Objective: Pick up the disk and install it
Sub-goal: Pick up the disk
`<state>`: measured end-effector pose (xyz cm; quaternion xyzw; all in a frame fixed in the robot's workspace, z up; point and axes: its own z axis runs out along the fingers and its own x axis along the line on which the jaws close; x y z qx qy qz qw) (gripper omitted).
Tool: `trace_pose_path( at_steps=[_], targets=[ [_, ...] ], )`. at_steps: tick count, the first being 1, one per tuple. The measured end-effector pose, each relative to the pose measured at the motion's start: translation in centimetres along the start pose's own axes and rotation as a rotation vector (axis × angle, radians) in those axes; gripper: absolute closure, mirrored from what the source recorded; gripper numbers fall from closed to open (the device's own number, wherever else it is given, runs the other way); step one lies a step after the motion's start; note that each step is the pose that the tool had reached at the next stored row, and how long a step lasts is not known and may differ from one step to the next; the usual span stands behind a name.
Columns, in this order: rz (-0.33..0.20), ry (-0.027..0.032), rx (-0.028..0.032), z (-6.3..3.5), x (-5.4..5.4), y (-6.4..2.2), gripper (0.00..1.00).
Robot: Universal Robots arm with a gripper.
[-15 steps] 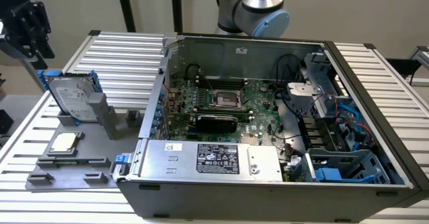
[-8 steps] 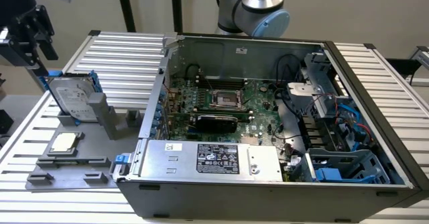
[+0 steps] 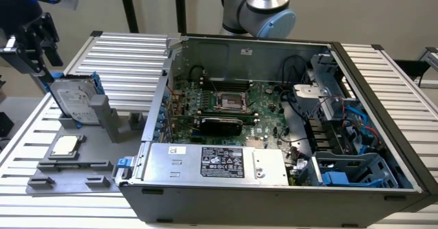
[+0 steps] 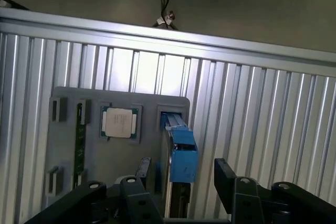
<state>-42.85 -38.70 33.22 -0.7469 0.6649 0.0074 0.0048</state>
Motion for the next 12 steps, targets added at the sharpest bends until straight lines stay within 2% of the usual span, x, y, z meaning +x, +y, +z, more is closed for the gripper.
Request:
trace_pose_path(
  at_steps=[12],
  targets=[
    [0.026,0.0,0.0005,2.19,-0.3,-0.05,0.4]
  ],
)
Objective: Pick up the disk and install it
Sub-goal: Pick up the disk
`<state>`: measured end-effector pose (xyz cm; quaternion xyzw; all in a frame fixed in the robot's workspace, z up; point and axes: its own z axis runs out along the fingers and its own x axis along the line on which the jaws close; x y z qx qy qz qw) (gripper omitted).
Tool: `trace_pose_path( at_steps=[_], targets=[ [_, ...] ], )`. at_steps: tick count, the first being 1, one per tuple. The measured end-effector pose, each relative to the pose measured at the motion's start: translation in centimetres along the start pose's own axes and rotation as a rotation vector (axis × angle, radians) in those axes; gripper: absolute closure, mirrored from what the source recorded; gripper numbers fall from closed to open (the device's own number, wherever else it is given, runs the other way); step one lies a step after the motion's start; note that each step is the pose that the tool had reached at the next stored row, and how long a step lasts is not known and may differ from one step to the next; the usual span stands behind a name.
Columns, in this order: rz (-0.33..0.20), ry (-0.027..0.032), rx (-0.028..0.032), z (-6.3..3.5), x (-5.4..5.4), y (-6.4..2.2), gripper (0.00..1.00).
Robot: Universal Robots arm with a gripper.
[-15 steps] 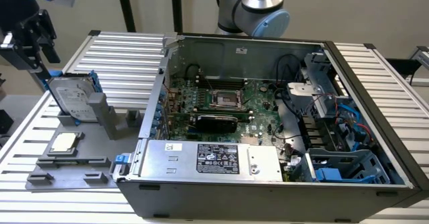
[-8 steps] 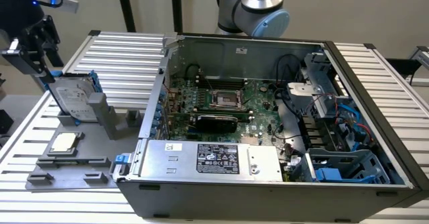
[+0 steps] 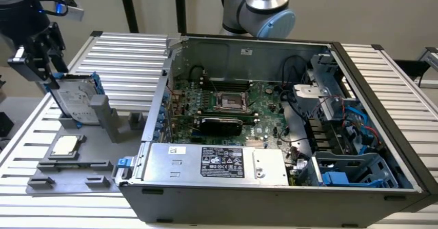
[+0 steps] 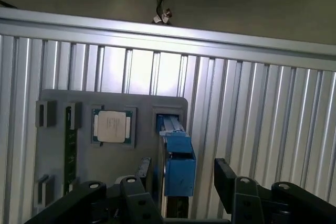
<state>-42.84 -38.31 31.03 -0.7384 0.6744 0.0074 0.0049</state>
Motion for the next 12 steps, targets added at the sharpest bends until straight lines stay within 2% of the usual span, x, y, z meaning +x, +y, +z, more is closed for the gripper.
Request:
trace_pose_path(
  at_steps=[9,11,12],
  targets=[
    [0.0,-0.0001,-0.0027,1.44,0.0,-0.01,0.4],
    [0.0,-0.0002,-0.0029,1.49,0.0,-0.04,0.43],
    [0.0,-0.0002,-0.0029,1.51,0.0,-0.05,0.49]
  ],
)
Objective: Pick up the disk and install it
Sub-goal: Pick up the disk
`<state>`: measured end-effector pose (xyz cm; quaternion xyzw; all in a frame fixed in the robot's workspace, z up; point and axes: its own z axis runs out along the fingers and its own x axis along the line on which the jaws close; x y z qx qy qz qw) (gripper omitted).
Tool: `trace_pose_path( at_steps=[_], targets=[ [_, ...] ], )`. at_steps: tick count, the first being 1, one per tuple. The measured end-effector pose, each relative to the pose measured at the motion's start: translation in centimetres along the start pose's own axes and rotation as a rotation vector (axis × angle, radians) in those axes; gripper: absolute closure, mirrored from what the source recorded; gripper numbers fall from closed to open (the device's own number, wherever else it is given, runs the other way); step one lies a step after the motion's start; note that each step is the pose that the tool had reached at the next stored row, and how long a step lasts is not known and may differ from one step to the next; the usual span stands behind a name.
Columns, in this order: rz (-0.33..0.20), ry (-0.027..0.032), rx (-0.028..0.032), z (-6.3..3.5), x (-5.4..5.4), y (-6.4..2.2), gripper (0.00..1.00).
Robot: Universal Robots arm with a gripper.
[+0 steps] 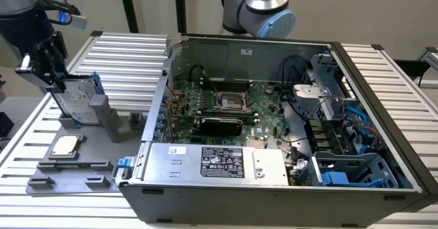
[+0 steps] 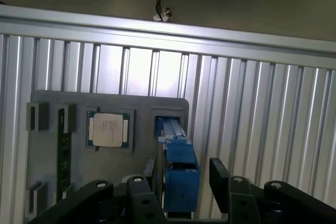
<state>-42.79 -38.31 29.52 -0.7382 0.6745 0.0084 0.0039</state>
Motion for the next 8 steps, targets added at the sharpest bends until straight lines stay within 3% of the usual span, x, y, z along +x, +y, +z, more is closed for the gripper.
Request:
trace_pose_path(
  at_steps=[1,2,8],
  targets=[
    [0.0,0.0,-0.0001,0.01,0.0,-0.01,0.49],
    [0.0,-0.0001,-0.0003,0.03,0.0,-0.03,0.56],
    [0.0,0.0001,-0.0035,0.23,0.01,-0.06,0.56]
  ],
)
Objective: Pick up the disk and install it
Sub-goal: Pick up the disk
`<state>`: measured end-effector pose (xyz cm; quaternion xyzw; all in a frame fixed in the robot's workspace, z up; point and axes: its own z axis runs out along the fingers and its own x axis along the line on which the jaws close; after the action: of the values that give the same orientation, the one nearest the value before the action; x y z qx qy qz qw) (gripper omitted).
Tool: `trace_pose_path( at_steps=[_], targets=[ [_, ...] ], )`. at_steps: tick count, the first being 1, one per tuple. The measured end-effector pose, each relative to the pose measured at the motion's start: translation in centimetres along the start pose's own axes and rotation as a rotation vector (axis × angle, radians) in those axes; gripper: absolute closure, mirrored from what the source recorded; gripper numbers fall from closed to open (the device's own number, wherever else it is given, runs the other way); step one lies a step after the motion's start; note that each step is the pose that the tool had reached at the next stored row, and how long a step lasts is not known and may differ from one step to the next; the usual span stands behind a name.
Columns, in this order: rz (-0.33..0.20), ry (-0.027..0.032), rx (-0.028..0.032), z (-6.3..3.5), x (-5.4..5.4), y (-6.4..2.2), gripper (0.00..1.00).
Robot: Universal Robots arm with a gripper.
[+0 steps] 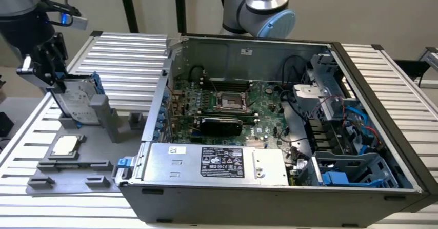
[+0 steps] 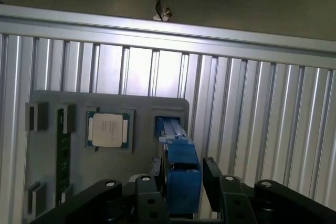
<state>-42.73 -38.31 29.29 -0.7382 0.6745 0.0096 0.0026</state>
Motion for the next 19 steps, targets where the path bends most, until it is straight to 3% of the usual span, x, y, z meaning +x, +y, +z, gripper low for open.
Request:
trace_pose_path(
  at_steps=[3,5,19],
  targets=[
    [0.0,0.0003,-0.0013,0.04,0.0,0.0,0.56],
    [0.0,0.0,-0.0013,0.05,0.0,0.0,0.64],
    [0.002,-0.0002,-0.0011,0.04,1.0,0.09,0.67]
  ],
)
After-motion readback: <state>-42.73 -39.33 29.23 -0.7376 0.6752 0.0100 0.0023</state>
